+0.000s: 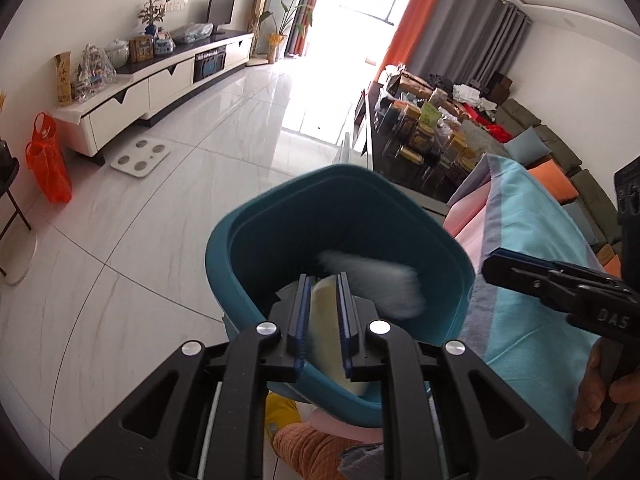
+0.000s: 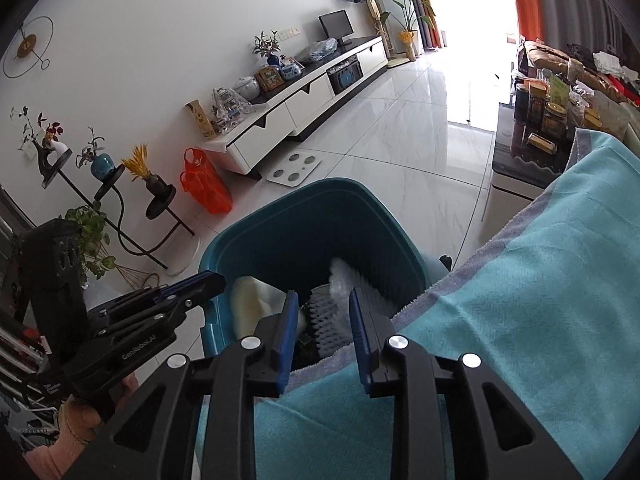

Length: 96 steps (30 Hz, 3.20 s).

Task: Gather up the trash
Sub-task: 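Open both tools to drop the cup and foam sleeve into the bin, then move both tools back to the table toward the gold foil bag, then grasp the gold foil bag with the left tool while the right tool grasps the orange peel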

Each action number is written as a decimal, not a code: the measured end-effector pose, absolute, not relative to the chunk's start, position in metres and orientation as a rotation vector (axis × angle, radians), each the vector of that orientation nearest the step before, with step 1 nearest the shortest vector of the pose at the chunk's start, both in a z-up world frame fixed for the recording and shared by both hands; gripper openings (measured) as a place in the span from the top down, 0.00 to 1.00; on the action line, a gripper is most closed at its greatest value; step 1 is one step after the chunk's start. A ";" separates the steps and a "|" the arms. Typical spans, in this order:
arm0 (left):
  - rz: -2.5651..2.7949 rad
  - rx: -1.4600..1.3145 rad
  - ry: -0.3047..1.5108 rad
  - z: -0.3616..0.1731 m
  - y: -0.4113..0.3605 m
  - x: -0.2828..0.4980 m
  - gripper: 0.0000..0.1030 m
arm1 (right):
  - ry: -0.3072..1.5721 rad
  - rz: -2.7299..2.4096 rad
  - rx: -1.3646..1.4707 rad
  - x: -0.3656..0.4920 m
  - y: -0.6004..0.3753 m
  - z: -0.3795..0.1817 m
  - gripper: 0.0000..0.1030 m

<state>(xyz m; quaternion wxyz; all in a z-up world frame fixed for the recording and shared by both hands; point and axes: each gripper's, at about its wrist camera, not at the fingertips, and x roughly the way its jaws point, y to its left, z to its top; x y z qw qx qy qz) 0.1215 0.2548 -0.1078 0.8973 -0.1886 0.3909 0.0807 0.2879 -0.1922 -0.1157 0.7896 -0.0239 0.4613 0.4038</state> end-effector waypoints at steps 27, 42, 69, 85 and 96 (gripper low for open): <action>-0.268 -0.231 0.636 -0.048 0.100 0.107 0.56 | 0.756 0.754 0.060 0.226 -0.348 -0.054 0.70; -0.594 -0.083 0.707 -0.055 -0.058 0.124 0.55 | 0.694 0.415 0.206 0.188 -0.514 -0.063 0.70; -0.802 0.051 0.915 -0.084 -0.232 0.198 0.60 | 0.716 0.230 0.386 0.168 -0.627 -0.108 0.70; -0.796 -0.029 0.806 -0.059 -0.180 0.173 0.68 | 0.781 0.278 0.352 0.163 -0.613 -0.118 0.70; -0.664 -0.096 0.770 -0.050 -0.087 0.150 0.68 | 0.855 0.294 0.304 0.159 -0.593 -0.127 0.70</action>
